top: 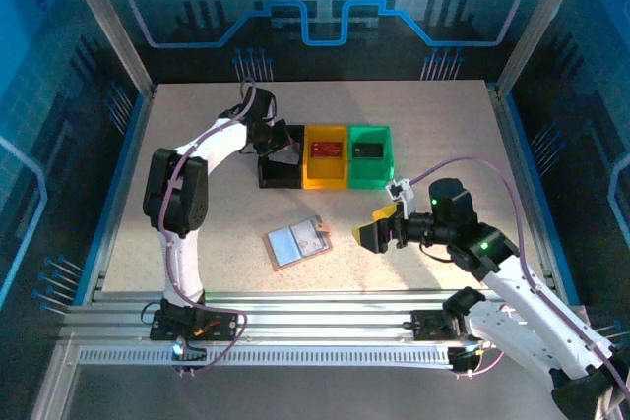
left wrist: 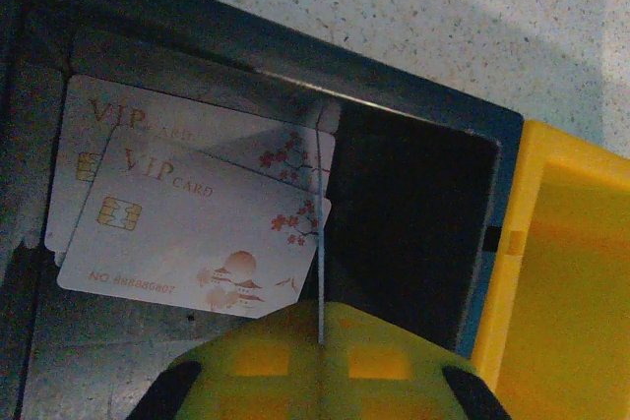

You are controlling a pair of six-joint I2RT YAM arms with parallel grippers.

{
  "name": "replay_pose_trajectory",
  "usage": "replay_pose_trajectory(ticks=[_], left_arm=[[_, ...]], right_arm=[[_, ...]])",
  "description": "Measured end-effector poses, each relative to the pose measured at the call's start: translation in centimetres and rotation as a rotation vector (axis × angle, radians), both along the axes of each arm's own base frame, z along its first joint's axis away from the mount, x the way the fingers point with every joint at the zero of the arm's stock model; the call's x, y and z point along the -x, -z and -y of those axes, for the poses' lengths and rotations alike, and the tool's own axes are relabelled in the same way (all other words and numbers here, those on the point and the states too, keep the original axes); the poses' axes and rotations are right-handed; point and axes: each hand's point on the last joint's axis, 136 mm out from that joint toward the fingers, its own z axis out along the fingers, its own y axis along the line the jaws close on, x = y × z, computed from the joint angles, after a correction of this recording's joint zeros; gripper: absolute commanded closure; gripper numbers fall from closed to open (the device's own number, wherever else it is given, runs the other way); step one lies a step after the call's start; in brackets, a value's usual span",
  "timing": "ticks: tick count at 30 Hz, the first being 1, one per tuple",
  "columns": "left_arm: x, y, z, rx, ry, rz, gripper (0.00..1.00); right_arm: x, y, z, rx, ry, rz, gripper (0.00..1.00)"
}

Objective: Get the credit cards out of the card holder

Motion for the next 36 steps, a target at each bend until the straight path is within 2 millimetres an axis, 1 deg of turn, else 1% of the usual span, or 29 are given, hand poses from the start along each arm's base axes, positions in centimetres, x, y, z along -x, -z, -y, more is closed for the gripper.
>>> replay_pose_trajectory(ticks=[4, 7, 11, 13, 17, 22, 27, 30, 31, 34, 36], left_arm=[[-0.1, -0.4, 0.0, 0.000, 0.004, -0.002, 0.99], [-0.2, -0.5, 0.1, 0.001, 0.009, -0.003, 0.94], [-0.1, -0.3, 0.1, -0.003, 0.013, -0.012, 0.92], [0.0, -0.2, 0.0, -0.010, 0.020, -0.015, 0.88], [-0.1, -0.6, -0.2, -0.017, 0.026, -0.011, 0.83], [-0.5, -1.2, -0.5, -0.022, 0.032, 0.000, 0.80], [-0.8, -1.2, -0.6, -0.028, 0.036, -0.007, 0.77], [-0.9, -1.3, -0.8, -0.038, 0.032, -0.018, 0.76], [-1.1, -1.4, -0.9, -0.040, 0.033, -0.016, 0.73], [-1.4, -1.9, -1.4, -0.052, 0.032, -0.010, 0.72], [-1.6, -2.4, -1.8, -0.058, 0.027, -0.009, 0.67]], right_arm=[[0.1, -0.1, 0.0, -0.003, -0.002, 0.003, 0.00], [0.1, -0.1, 0.0, -0.004, -0.005, 0.001, 0.00], [0.1, -0.1, 0.0, -0.005, -0.006, 0.000, 0.00], [0.1, -0.1, 0.0, -0.005, -0.006, 0.001, 0.00], [0.1, -0.1, 0.0, -0.005, -0.006, 0.000, 0.00], [0.2, -0.1, -0.1, -0.008, -0.013, -0.001, 0.00], [0.3, -0.2, -0.1, -0.011, -0.018, -0.003, 0.00], [0.3, -0.2, -0.2, -0.011, -0.019, -0.003, 0.00], [0.3, -0.2, -0.2, -0.011, -0.019, -0.003, 0.00], [0.4, -0.2, -0.2, -0.011, -0.019, -0.003, 0.00], [0.3, -0.2, -0.2, -0.011, -0.019, -0.003, 0.00]])
